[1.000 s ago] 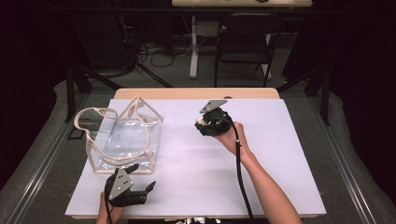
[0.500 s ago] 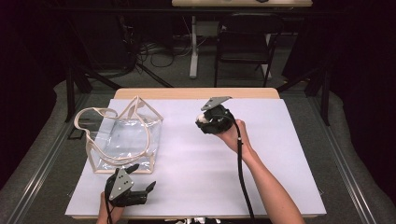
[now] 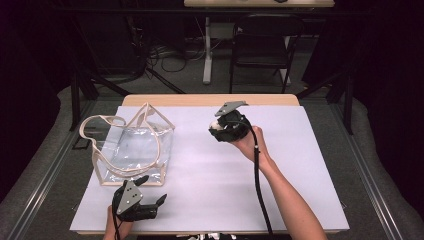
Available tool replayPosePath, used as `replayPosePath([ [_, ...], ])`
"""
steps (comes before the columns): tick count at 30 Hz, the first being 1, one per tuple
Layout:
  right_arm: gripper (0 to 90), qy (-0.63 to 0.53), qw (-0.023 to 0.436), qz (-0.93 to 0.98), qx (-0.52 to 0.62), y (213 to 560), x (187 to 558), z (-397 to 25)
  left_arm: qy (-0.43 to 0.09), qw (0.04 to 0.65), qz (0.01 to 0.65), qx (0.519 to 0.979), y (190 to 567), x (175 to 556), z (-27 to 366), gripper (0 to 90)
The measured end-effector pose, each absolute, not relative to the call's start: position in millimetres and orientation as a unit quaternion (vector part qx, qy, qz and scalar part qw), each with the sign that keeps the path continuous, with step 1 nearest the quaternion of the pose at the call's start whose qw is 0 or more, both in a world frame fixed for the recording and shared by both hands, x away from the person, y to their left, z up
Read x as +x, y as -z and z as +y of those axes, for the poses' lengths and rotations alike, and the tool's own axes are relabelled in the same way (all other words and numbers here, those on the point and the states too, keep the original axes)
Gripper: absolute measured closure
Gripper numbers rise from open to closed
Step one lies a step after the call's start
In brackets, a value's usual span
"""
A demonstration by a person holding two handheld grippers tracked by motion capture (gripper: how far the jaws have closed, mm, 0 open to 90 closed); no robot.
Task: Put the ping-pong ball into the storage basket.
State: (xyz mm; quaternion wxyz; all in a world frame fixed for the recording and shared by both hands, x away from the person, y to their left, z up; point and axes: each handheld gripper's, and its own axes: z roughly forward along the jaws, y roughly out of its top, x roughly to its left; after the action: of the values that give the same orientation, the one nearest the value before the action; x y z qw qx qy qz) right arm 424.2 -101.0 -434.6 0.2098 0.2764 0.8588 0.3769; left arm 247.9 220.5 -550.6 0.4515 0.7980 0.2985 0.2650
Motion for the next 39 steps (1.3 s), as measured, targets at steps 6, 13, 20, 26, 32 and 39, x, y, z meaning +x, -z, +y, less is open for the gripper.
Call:
replayPosePath([
  [6,50.5,-0.377,0.209,0.859,0.276,432.8,424.3,-101.3,-0.266,0.451,0.298,0.798,550.6,248.0,220.7,16.3],
  [13,50.5,-0.379,0.213,0.858,0.273,426.0,424.1,-100.8,-0.264,0.451,0.298,0.799,550.5,247.8,220.4,16.3],
  [20,50.5,-0.383,0.214,0.857,0.270,420.3,423.6,-101.0,-0.263,0.452,0.302,0.797,551.2,248.2,221.0,16.3],
  [26,50.5,-0.384,0.216,0.856,0.269,416.6,422.7,-99.8,-0.265,0.451,0.299,0.798,550.5,247.4,220.7,16.3],
  [32,50.5,-0.387,0.216,0.856,0.265,415.0,422.1,-97.7,-0.266,0.451,0.299,0.798,550.7,247.9,220.8,16.3],
  [39,50.5,-0.386,0.216,0.859,0.259,412.2,422.2,-94.2,-0.264,0.452,0.299,0.798,550.9,248.3,220.6,16.3],
])
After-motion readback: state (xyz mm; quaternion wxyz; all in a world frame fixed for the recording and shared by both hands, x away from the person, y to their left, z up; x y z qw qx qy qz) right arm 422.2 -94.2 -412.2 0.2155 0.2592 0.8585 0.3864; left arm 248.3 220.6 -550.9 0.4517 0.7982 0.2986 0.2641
